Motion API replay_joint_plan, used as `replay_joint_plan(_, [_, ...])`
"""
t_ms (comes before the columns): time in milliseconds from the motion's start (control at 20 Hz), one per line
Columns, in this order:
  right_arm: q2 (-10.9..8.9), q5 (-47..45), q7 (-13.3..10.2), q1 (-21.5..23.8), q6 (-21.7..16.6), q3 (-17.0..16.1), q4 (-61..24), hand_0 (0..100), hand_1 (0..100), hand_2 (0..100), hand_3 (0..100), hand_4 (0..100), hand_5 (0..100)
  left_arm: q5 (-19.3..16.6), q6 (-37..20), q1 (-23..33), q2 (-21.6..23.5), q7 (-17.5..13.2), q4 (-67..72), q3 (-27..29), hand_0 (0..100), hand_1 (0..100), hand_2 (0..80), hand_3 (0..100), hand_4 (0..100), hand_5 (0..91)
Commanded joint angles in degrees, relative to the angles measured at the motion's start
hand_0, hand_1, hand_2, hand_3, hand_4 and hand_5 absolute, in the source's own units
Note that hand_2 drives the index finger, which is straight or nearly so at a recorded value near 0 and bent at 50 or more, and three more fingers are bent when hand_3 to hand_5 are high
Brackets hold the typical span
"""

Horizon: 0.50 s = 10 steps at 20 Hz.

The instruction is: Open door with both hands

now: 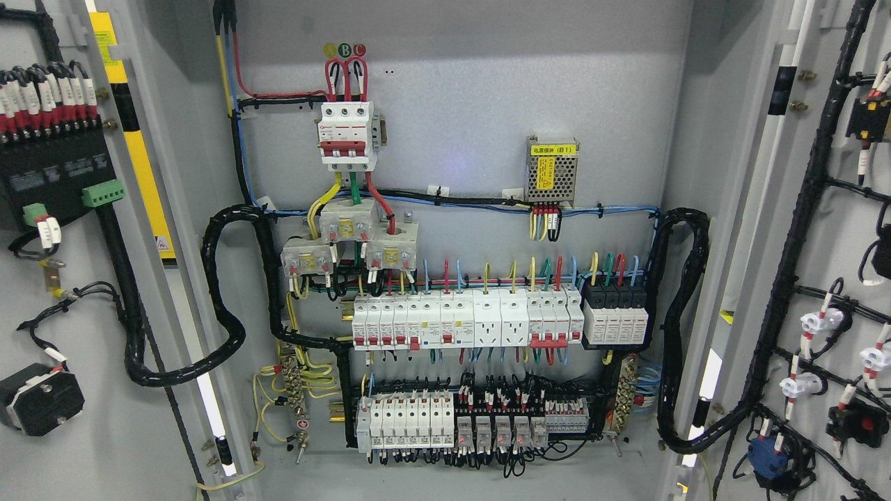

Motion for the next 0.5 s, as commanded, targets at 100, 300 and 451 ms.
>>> replay_joint_plan(100, [-0.3, -0.08, -0.04, -0.35, -0.05, -2.38, 1.75, 22, 1, 0, 0, 0, 0, 1.05, 1.01, -2.14, 4.42, -0.03, 8.71, 0.63, 0, 0, 0.0, 0, 0, 0.0])
replay_joint_plan(300, [-0.39, -0.08, -0.04, -0.52, -0.05, -2.38, 1.75, 22, 1, 0, 0, 0, 0, 1.05, 1.1, -2.23, 4.69, -0.03, 8.71, 0.81, 0, 0, 0.0, 0, 0, 0.0])
replay_joint_plan(451, [-0.39, 0.01, -0.04, -1.4, -0.05, -2.38, 2.28, 22, 1, 0, 0, 0, 0, 1.05, 1.19, -2.5, 4.69, -0.03, 8.71, 0.81, 0, 0, 0.0, 0, 0, 0.0])
